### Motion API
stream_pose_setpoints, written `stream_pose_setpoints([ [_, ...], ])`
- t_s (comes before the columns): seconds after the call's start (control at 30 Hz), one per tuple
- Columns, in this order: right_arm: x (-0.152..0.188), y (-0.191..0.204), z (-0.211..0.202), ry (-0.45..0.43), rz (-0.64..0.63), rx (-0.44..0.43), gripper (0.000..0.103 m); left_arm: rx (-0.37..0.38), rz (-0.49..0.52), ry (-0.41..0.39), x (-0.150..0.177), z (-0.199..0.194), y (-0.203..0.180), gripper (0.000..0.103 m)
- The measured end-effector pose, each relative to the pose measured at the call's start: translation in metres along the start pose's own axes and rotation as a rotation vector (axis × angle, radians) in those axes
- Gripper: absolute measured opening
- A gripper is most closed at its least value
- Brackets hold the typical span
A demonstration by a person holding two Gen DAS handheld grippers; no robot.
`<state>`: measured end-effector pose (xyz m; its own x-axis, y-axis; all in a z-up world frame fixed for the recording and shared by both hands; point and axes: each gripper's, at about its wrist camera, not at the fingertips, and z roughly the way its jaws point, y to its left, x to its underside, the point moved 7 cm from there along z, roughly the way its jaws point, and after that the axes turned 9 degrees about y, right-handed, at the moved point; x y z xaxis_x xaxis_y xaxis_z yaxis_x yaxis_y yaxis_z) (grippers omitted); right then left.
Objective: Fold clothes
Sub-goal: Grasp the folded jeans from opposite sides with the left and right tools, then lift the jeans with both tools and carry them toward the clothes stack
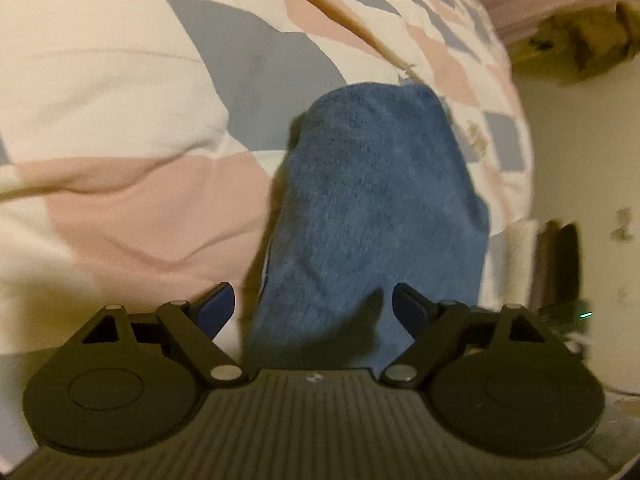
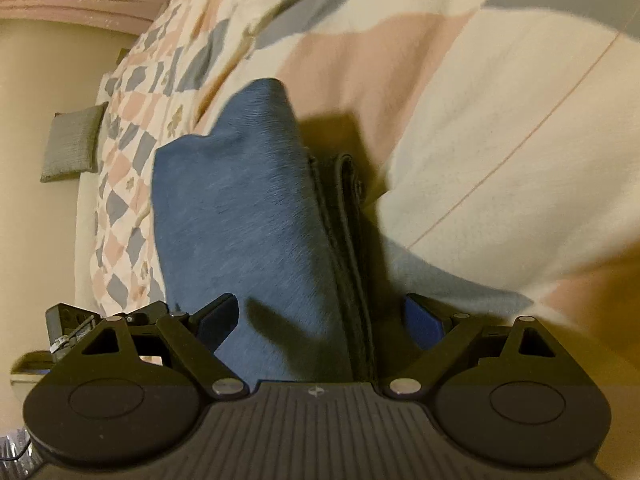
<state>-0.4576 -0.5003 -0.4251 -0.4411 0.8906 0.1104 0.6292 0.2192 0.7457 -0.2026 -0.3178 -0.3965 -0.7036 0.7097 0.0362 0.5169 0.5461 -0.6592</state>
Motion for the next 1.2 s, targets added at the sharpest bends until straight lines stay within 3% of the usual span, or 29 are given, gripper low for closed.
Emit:
stream_pose_setpoints([
  [0.13, -0.01, -0.003, 0.012, 0.033, -0.005, -0.057, 0.092, 0.053, -0.012, 0.027, -0.009, 0.014, 0.004, 0.084],
  [0.2, -0.015, -0.001, 0.017, 0.061, -0.023, -0.062, 0.087, 0.052, 0.022, 0.047, -0.011, 0.02, 0.0, 0.083],
  [0.27, -0.017, 0.004, 0.022, 0.102, -0.041, -0.082, 0.071, 0.046, 0.071, 0.072, -0.013, 0.025, -0.008, 0.072],
  [0.4, -0.02, 0.016, 0.032, 0.188, -0.111, -0.076, 0.071, 0.049, 0.129, 0.112, -0.015, 0.03, -0.013, 0.071],
  [0.57, -0.026, 0.011, 0.04, 0.177, -0.062, -0.083, 0.07, 0.066, 0.119, 0.138, -0.023, 0.044, -0.008, 0.074],
  [0.63, -0.023, 0.016, 0.039, 0.15, -0.063, -0.079, 0.061, 0.047, 0.131, 0.145, -0.027, 0.047, -0.015, 0.074],
  [0.67, -0.02, 0.017, 0.036, 0.128, -0.047, -0.09, 0.054, 0.032, 0.138, 0.148, -0.028, 0.046, -0.018, 0.072],
  [0.77, -0.008, 0.026, 0.023, 0.048, -0.001, -0.126, 0.04, 0.019, 0.185, 0.154, -0.03, 0.038, -0.029, 0.056],
  [0.83, 0.004, 0.036, 0.011, -0.016, 0.022, -0.15, 0.038, 0.017, 0.237, 0.162, -0.032, 0.028, -0.043, 0.047],
  [1.0, 0.039, 0.053, -0.027, -0.242, 0.14, -0.231, 0.037, 0.028, 0.438, 0.202, -0.047, 0.002, -0.102, 0.045],
  [1.2, 0.081, 0.067, -0.111, -0.593, 0.292, -0.282, 0.037, 0.054, 0.757, 0.338, -0.066, 0.012, -0.235, 0.044],
])
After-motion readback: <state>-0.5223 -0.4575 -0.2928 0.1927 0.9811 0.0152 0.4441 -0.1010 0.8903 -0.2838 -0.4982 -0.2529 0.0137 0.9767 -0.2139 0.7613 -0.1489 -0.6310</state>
